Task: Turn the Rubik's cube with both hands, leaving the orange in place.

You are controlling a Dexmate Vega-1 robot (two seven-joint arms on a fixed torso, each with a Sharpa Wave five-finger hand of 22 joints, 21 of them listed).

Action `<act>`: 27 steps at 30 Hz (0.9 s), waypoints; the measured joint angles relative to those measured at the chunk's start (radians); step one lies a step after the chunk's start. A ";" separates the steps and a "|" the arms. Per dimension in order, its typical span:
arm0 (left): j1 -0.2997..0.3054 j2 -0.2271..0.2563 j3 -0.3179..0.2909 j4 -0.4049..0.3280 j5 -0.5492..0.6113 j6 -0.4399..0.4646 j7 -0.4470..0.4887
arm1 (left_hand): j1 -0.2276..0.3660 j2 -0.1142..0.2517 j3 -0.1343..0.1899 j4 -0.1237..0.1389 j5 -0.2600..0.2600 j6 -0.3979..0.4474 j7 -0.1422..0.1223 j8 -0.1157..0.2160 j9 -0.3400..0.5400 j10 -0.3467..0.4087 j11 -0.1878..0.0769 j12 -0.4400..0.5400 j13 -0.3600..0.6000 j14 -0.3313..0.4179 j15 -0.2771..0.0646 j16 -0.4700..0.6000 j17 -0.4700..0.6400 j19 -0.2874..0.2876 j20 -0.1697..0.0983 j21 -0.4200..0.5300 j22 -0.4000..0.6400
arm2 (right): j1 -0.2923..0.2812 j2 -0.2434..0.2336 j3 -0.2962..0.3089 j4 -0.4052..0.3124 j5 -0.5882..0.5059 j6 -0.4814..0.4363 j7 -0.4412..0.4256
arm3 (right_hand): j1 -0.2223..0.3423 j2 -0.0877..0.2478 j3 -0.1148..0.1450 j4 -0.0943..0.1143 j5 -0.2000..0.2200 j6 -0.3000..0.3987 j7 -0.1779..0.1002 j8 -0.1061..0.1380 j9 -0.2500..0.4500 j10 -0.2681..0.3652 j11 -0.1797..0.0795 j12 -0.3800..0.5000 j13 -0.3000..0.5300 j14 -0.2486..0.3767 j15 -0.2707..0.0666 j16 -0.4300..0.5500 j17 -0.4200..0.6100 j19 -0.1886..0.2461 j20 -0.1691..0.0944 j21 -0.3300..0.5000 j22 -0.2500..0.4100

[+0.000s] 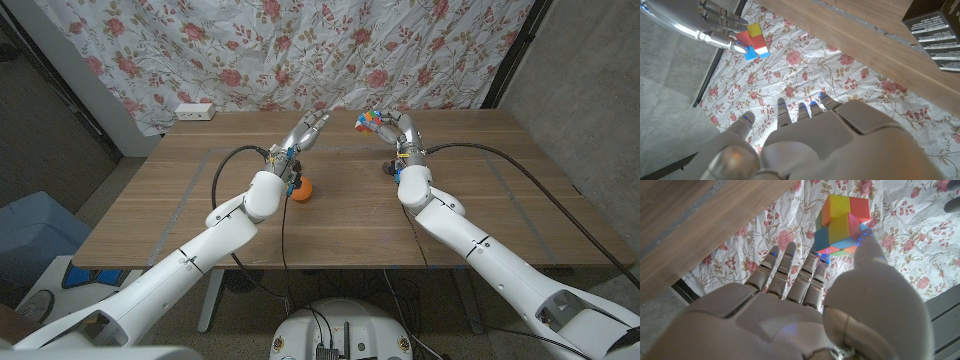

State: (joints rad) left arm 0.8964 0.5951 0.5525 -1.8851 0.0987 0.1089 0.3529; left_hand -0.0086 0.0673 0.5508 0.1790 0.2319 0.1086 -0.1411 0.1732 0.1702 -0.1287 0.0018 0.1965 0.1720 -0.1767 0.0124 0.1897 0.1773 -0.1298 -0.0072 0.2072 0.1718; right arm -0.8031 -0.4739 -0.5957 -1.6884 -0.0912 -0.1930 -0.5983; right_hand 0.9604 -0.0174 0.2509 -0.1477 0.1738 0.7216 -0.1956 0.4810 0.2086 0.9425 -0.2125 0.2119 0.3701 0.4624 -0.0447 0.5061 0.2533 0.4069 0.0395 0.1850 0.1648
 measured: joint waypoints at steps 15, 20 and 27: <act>0.029 -0.008 -0.054 0.040 -0.098 -0.078 0.014 | 0.000 0.000 0.004 -0.004 0.000 -0.013 0.013 0.000 0.000 0.005 0.005 0.000 0.000 0.005 -0.005 0.000 0.000 0.011 0.000 0.000 0.000 | -0.015 -0.091 -0.007 -0.113 -0.060 -0.085 0.096 | -0.005 0.005 0.000 0.000 -0.001 -0.006 -0.006 -0.012 -0.004 -0.014 -0.004 0.000 0.000 -0.009 -0.002 -0.007 0.000 0.000 0.000 0.000 0.000; 0.033 -0.010 -0.069 0.057 -0.129 -0.098 0.011 | 0.000 0.000 0.004 -0.004 0.000 -0.018 0.018 0.000 -0.003 0.005 0.005 0.000 0.000 0.005 -0.005 0.000 0.000 0.016 0.005 0.000 0.000 | -0.016 -0.117 -0.011 -0.149 -0.079 -0.117 0.133 | -0.005 0.005 -0.001 -0.001 -0.003 -0.005 -0.005 -0.015 -0.006 -0.023 -0.002 0.000 0.000 -0.009 -0.002 -0.007 0.000 0.000 0.000 0.000 0.000; 0.038 -0.015 -0.084 0.075 -0.179 -0.129 0.004 | 0.000 0.000 0.004 -0.004 0.000 -0.018 0.018 0.000 -0.003 0.005 0.005 0.000 0.000 0.005 -0.005 0.000 0.000 0.016 0.005 0.000 0.000 | -0.017 -0.158 -0.017 -0.200 -0.099 -0.154 0.179 | -0.005 0.005 -0.008 0.000 0.000 -0.005 -0.005 -0.015 -0.007 -0.023 -0.002 0.000 0.000 -0.009 -0.002 -0.007 0.000 0.000 0.000 0.000 0.000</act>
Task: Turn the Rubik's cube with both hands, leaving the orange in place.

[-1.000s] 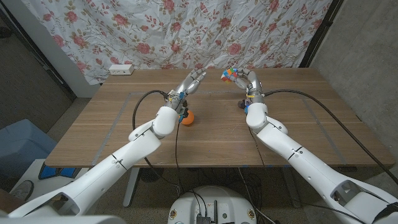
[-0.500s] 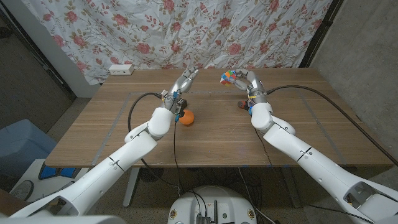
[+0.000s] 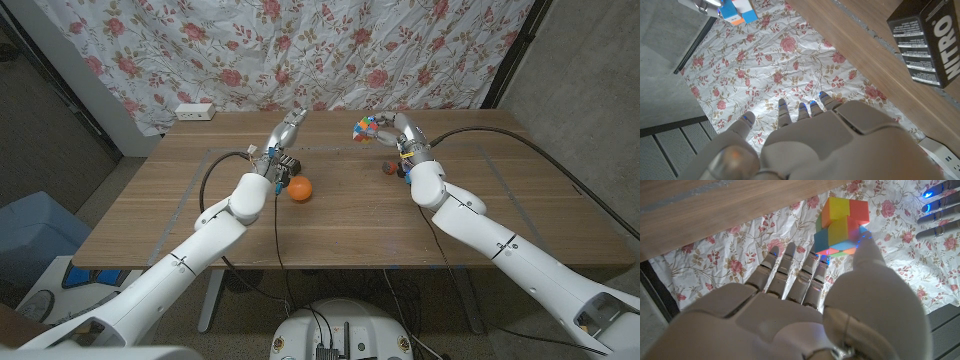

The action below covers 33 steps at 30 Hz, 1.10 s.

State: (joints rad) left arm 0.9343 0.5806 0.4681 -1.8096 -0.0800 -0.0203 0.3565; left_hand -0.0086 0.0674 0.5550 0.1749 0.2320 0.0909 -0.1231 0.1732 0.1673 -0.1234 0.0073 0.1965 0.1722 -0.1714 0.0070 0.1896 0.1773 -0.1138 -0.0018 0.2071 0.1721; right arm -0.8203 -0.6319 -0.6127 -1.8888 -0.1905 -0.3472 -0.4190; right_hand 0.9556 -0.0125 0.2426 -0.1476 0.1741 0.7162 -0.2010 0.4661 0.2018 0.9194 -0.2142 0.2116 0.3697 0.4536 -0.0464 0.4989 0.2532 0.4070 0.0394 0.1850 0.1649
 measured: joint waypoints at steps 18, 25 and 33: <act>0.044 0.002 -0.042 0.011 -0.062 -0.035 0.019 | 0.000 0.000 0.006 0.000 0.000 0.000 0.000 0.000 0.000 0.005 0.005 0.000 0.000 0.000 0.000 0.000 0.000 0.000 0.000 0.000 0.000 | -0.006 -0.061 -0.012 -0.079 -0.047 -0.084 0.108 | 0.010 0.009 -0.004 -0.004 0.008 -0.018 -0.018 -0.021 0.001 -0.032 -0.004 -0.008 -0.009 -0.013 -0.002 -0.027 -0.012 -0.006 0.006 0.000 0.000; 0.075 0.010 -0.063 -0.008 -0.080 -0.038 0.043 | 0.000 0.000 0.006 0.000 0.000 0.003 0.003 0.000 0.000 0.005 0.005 0.000 0.000 0.000 0.000 0.000 0.000 0.005 0.005 0.000 0.000 | -0.006 -0.083 -0.019 -0.107 -0.062 -0.111 0.146 | 0.016 0.002 -0.004 -0.004 0.013 -0.027 -0.019 -0.023 0.002 -0.043 -0.004 -0.013 -0.014 -0.020 0.005 -0.035 -0.016 -0.013 0.013 0.000 0.000; 0.108 0.013 -0.090 -0.021 -0.098 -0.042 0.063 | 0.000 0.000 0.006 0.000 0.000 0.004 0.004 0.000 0.000 0.005 0.005 0.000 0.000 0.000 0.000 0.000 0.000 0.005 0.005 0.000 0.000 | -0.006 -0.103 -0.031 -0.127 -0.079 -0.145 0.186 | 0.016 0.002 -0.004 -0.004 0.015 -0.031 -0.023 -0.031 0.002 -0.043 -0.004 -0.016 -0.015 -0.020 0.005 -0.040 -0.016 -0.013 0.013 0.000 0.000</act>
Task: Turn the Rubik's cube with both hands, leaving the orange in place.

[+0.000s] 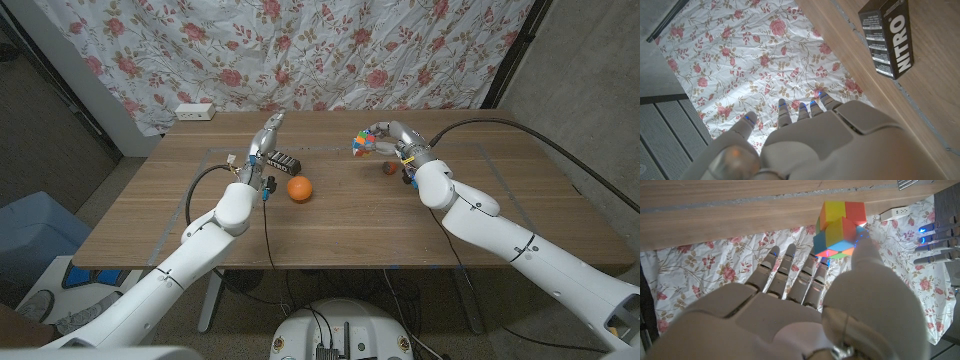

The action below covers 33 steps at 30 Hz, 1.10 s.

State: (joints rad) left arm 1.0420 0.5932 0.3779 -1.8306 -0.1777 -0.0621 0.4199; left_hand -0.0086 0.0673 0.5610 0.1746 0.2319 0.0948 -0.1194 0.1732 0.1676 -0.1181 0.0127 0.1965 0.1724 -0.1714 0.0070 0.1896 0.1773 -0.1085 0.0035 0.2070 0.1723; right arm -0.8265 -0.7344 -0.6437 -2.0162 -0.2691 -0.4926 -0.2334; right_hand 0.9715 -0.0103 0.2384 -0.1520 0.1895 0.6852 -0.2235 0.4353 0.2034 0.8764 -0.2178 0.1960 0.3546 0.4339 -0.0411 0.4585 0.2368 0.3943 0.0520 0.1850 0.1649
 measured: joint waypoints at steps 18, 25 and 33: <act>0.051 -0.009 -0.049 0.009 -0.070 -0.050 0.015 | 0.000 0.000 0.000 0.000 0.000 0.000 0.000 0.000 0.000 0.013 -0.002 0.000 0.000 0.000 0.000 0.000 0.000 0.013 0.002 0.000 0.000 | 0.026 -0.040 -0.055 -0.036 -0.073 -0.075 0.104 | 0.000 0.000 -0.001 -0.001 0.000 0.000 0.000 -0.003 -0.001 -0.005 0.005 0.004 0.001 0.000 0.000 -0.004 0.003 0.000 0.000 0.000 0.000; 0.062 -0.006 -0.058 0.016 -0.094 -0.066 0.008 | 0.000 0.000 0.000 0.000 0.000 0.000 0.000 0.000 0.000 0.013 -0.002 0.000 0.000 0.000 0.000 0.000 0.000 0.023 0.002 0.000 0.000 | 0.045 -0.049 -0.088 -0.038 -0.104 -0.093 0.143 | -0.007 -0.007 -0.001 -0.001 0.000 0.000 0.000 -0.004 -0.001 -0.005 0.005 0.004 -0.002 0.000 0.000 -0.004 0.003 0.007 -0.006 0.002 0.000; 0.063 0.000 -0.061 0.030 -0.113 -0.075 -0.014 | 0.000 0.000 0.000 0.000 0.000 0.000 0.000 0.000 0.000 0.013 -0.002 0.000 0.000 0.000 0.000 0.000 0.000 0.023 0.002 0.000 0.000 | 0.061 -0.049 -0.120 -0.024 -0.150 -0.103 0.180 | -0.007 -0.007 -0.001 -0.001 0.005 0.000 0.000 -0.004 -0.001 -0.005 0.006 0.004 -0.003 0.000 0.000 -0.008 0.003 0.018 -0.004 0.004 0.000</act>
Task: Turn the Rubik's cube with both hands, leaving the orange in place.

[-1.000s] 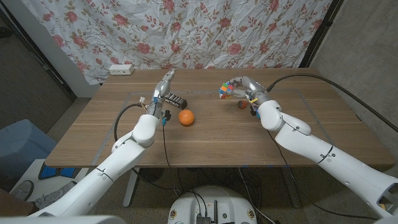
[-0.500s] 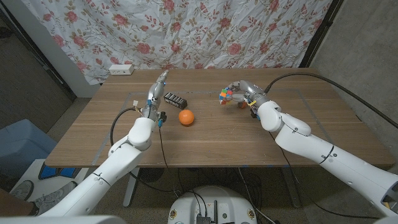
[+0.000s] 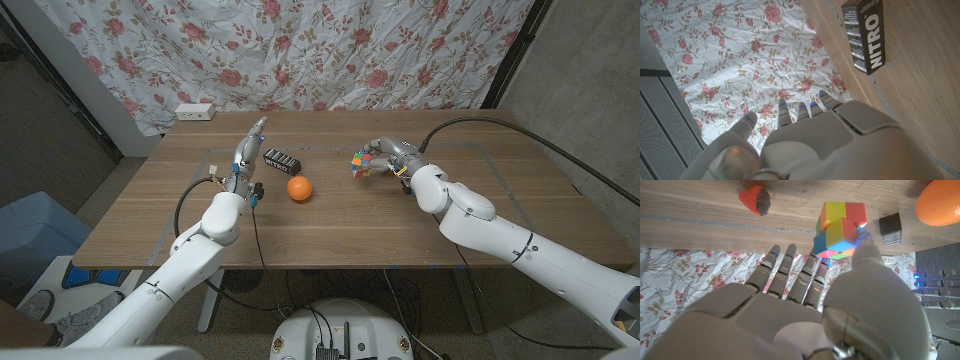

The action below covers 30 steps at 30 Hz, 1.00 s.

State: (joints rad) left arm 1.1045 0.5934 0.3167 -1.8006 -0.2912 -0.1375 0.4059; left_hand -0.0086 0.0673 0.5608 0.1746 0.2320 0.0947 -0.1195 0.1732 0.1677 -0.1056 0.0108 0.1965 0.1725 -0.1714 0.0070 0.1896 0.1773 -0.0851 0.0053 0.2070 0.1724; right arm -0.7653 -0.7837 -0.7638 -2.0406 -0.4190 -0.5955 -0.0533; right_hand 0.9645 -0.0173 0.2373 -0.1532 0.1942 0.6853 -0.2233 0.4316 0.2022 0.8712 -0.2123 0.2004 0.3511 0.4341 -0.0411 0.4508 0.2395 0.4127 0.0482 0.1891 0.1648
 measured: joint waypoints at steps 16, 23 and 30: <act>-0.012 0.003 -0.009 0.060 -0.061 -0.044 -0.057 | 0.000 0.000 0.000 0.000 0.000 0.000 0.000 0.000 0.000 0.000 0.000 0.000 0.000 0.000 0.000 0.000 0.000 0.005 0.005 0.000 0.000 | 0.000 0.020 -0.043 0.033 -0.071 0.004 0.023 | -0.005 -0.005 0.003 0.003 0.003 0.000 0.000 0.000 0.005 -0.005 -0.006 0.000 -0.001 0.000 0.000 -0.004 0.005 0.000 0.000 0.000 0.000; -0.012 0.000 -0.014 0.092 -0.091 -0.083 -0.083 | 0.000 0.000 0.000 0.000 0.000 0.000 0.000 0.000 0.000 0.000 0.000 0.000 0.000 0.000 0.000 0.000 0.000 0.011 0.011 0.000 0.000 | -0.007 0.031 -0.058 0.043 -0.101 0.004 0.032 | -0.005 -0.005 0.003 0.003 0.003 -0.004 0.004 -0.001 0.005 -0.011 0.000 0.000 -0.001 0.004 -0.004 -0.004 0.005 0.000 0.000 0.000 0.000; -0.012 -0.006 -0.016 0.122 -0.111 -0.115 -0.099 | 0.000 0.000 0.000 0.000 0.000 0.000 0.000 0.000 0.000 0.000 0.000 0.000 0.000 0.000 0.000 0.000 0.000 0.018 0.007 0.000 0.000 | -0.008 0.040 -0.070 0.050 -0.128 -0.002 0.047 | -0.011 0.000 0.003 0.003 0.003 -0.009 0.002 -0.008 0.005 -0.020 -0.002 0.000 -0.001 0.004 -0.004 -0.004 0.009 0.000 0.000 0.000 0.000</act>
State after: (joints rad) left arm 1.0930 0.5872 0.3011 -1.6783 -0.4026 -0.2526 0.3068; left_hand -0.0086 0.0674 0.5608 0.1747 0.2320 0.0947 -0.1196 0.1732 0.1678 -0.1057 0.0108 0.1965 0.1725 -0.1714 0.0070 0.1896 0.1773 -0.0673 0.0125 0.2069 0.1725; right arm -0.7737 -0.7441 -0.8340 -1.9905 -0.5469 -0.5973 -0.0066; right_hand 0.9536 -0.0168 0.2405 -0.1501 0.1971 0.6761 -0.2214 0.4236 0.2072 0.8515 -0.2143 0.2002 0.3498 0.4378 -0.0448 0.4473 0.2489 0.4125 0.0482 0.1891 0.1649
